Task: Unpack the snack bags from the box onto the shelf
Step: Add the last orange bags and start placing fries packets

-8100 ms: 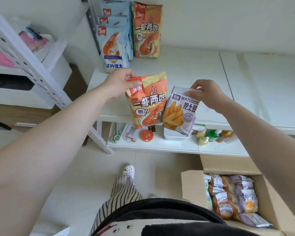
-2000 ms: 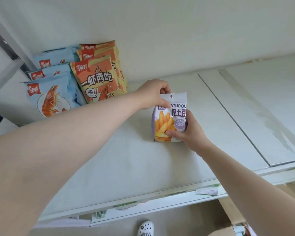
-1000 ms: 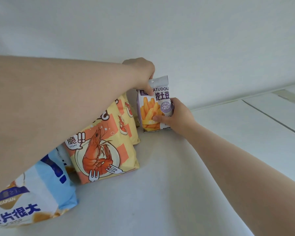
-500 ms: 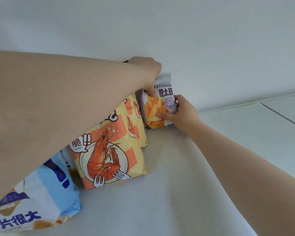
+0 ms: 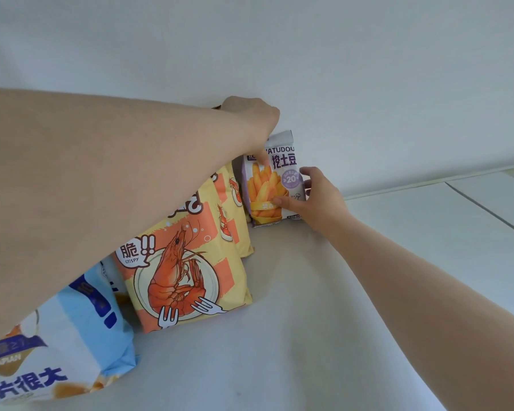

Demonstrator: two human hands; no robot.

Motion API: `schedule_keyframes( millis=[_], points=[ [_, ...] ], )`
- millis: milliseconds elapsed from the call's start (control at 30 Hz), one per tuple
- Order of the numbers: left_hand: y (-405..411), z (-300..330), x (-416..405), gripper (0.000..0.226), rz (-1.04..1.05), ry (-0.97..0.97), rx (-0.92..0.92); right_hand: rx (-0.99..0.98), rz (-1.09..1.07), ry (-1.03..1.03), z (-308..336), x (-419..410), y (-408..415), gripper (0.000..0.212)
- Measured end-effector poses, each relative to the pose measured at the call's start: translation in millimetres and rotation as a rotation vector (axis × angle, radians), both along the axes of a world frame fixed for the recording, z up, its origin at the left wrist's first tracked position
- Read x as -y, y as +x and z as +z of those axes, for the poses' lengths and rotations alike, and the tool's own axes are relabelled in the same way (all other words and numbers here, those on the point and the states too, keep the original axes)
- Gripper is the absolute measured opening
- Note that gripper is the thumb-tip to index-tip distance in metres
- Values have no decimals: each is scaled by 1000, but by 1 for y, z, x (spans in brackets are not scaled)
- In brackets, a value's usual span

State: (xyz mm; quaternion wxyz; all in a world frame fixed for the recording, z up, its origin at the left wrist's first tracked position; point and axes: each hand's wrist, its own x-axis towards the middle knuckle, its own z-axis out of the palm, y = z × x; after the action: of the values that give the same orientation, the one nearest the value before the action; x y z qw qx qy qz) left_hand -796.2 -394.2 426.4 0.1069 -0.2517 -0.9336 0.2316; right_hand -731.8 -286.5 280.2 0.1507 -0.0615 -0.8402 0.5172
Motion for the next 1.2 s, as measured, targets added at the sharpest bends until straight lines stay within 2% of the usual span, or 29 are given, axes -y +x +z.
schedule_keyframes(
  millis=[200,333,433,667,833,1000,1200],
  points=[
    [11,8,-2,53,-17,-2,-38,50,-34,50,7,-5,18,88],
    [36,4,-7,40,-81,4,-48,28,-73,96,11,-14,52,79],
    [73,-5,-11,31,-142,13,-40,18,-106,207,16,-28,95,71],
    [226,-11,-13,38,-175,150,111,184,-91,558,62,-59,246,69],
    [350,2,-16,39,-153,341,264,346,-55,798,106,-62,374,70],
    [466,3,-18,44,-259,390,429,460,-119,797,121,-59,498,67],
    [587,-20,-20,44,-368,372,547,600,-268,750,101,-31,639,62]
  ],
)
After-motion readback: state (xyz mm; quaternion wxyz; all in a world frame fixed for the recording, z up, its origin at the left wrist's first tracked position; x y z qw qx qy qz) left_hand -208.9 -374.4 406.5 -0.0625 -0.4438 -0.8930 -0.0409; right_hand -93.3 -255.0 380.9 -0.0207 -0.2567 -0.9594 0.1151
